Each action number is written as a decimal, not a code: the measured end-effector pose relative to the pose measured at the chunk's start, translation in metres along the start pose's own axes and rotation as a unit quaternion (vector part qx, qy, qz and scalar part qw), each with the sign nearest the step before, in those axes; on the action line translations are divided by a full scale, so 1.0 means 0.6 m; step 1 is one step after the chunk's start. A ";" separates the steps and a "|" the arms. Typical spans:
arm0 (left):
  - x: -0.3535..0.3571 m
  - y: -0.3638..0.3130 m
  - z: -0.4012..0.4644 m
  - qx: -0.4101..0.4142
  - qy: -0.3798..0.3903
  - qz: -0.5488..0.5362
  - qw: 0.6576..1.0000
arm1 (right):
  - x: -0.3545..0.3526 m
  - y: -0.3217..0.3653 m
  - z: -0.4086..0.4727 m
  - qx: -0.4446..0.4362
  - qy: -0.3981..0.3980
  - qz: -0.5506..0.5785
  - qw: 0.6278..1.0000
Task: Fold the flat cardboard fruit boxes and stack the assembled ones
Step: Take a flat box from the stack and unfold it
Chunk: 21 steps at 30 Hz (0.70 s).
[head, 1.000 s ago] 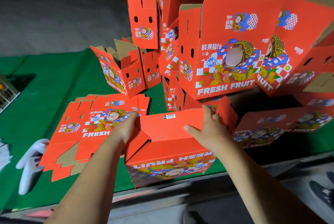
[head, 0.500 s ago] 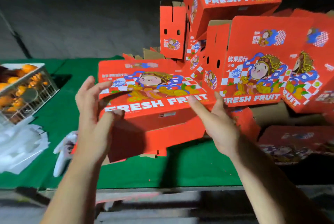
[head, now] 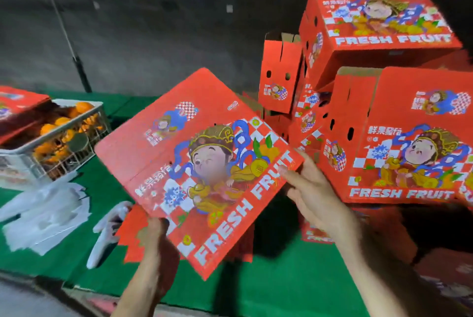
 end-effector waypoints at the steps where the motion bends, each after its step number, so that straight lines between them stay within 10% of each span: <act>1: 0.016 -0.007 0.004 0.043 -0.018 0.002 0.999 | 0.008 -0.005 0.020 -0.012 -0.025 -0.028 0.999; 4: 0.085 -0.049 0.007 0.164 -0.070 0.054 0.982 | 0.047 -0.006 0.082 -0.075 -0.109 -0.103 0.986; 10: 0.293 -0.198 0.107 0.408 -0.219 0.045 0.885 | 0.107 0.019 0.152 -0.094 -0.028 -0.137 0.986; 16: 0.477 -0.182 0.226 0.344 -0.340 0.256 0.837 | 0.074 -0.034 0.156 -0.014 -0.004 -0.144 0.989; 21: 0.532 -0.079 0.285 0.460 -0.032 0.366 0.809 | 0.054 -0.028 0.239 -0.005 -0.107 -0.124 0.987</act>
Point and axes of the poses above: each hand's wrist, its own z-axis towards the middle knuckle, its own x-axis out of the palm, y = z × x, the point moved 4 cm from there along z, towards the middle knuckle, and after that the axes turned 15 degrees about -y, right-handed, at the moved point
